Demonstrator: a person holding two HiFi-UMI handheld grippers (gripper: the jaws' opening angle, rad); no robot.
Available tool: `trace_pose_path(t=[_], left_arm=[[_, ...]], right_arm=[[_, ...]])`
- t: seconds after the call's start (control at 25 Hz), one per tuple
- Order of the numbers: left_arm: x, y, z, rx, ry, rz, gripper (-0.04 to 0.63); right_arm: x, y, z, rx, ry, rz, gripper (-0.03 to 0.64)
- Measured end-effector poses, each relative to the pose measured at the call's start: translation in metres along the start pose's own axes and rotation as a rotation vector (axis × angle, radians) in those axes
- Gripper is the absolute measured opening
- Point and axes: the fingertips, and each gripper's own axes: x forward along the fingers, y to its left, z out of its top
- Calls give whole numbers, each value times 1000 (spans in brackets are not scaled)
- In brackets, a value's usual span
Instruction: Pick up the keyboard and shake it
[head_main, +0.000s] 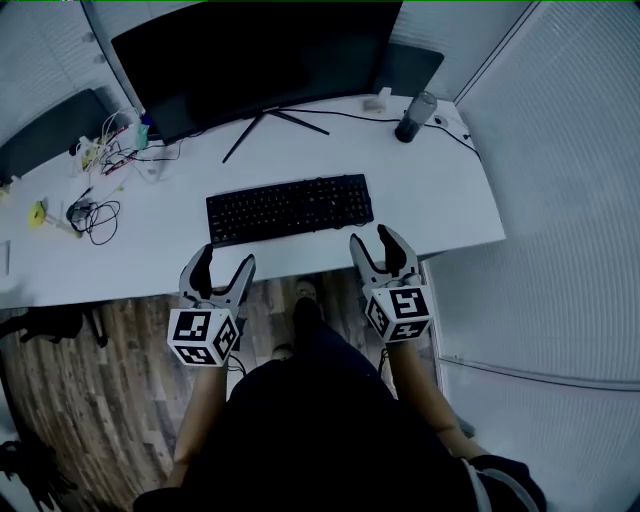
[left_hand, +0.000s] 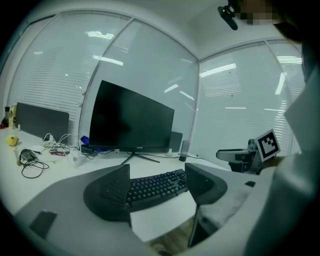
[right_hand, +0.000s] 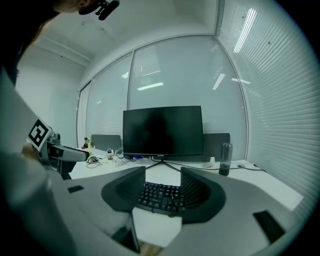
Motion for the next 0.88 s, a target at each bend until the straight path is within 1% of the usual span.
trace_pose_path(t=[0.2, 0.32, 0.44, 0.68, 0.88], left_arm=[[55, 33, -9, -49, 55, 35, 327], [80, 49, -16, -100, 93, 55, 332], [96, 66, -30, -137, 135, 100, 337], [115, 104, -65, -173, 256, 188, 353], [126, 130, -95, -202, 365, 218, 360]], right_arm=[[66, -37, -10, -7, 60, 20, 219], [101, -51, -18, -11, 115, 45, 225], [131, -63, -34, -14, 174, 75, 234], [169, -85, -74, 7, 325, 115, 263], [182, -100, -103, 62, 437, 134, 282]])
